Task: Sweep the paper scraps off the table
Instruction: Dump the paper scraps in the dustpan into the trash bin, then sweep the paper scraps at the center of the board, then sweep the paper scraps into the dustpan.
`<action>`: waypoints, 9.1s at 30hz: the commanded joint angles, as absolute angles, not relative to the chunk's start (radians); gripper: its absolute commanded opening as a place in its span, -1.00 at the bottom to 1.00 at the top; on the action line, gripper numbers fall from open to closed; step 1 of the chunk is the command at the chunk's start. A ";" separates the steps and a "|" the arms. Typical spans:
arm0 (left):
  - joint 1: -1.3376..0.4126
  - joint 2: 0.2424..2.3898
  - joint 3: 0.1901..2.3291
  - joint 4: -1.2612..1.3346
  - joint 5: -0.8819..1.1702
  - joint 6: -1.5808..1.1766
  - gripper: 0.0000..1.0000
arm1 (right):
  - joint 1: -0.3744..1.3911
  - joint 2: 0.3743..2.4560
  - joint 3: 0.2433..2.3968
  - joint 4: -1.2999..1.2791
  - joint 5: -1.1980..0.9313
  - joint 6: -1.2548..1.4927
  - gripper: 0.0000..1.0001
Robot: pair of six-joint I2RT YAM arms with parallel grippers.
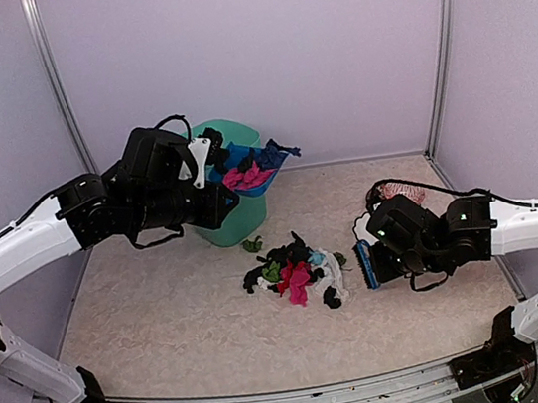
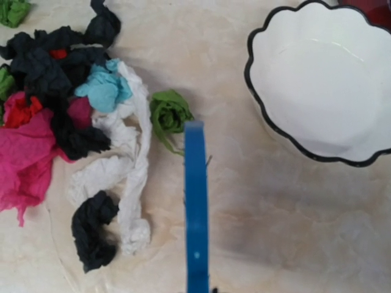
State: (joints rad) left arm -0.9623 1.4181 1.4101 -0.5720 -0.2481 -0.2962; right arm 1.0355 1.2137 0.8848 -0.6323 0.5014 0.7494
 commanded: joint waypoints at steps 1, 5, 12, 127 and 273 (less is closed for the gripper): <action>-0.873 1.471 1.519 -0.654 -0.126 -0.247 -1.00 | 1.022 1.220 0.879 -0.608 0.501 0.741 -1.00; -0.781 1.519 1.600 -0.663 0.018 -0.218 -1.00 | 1.022 1.215 0.872 -0.596 0.498 0.742 -1.00; -0.595 1.565 1.652 -0.624 0.315 -0.241 -1.00 | 1.021 1.209 0.863 -0.592 0.498 0.748 -1.00; -0.852 0.979 1.108 -0.711 -0.247 -0.511 -1.00 | 0.828 1.991 1.229 -0.019 0.016 1.439 -1.00; -1.165 1.631 0.707 -0.220 -0.094 -0.570 -1.00 | 1.111 1.692 1.181 -0.272 0.082 -0.066 -1.00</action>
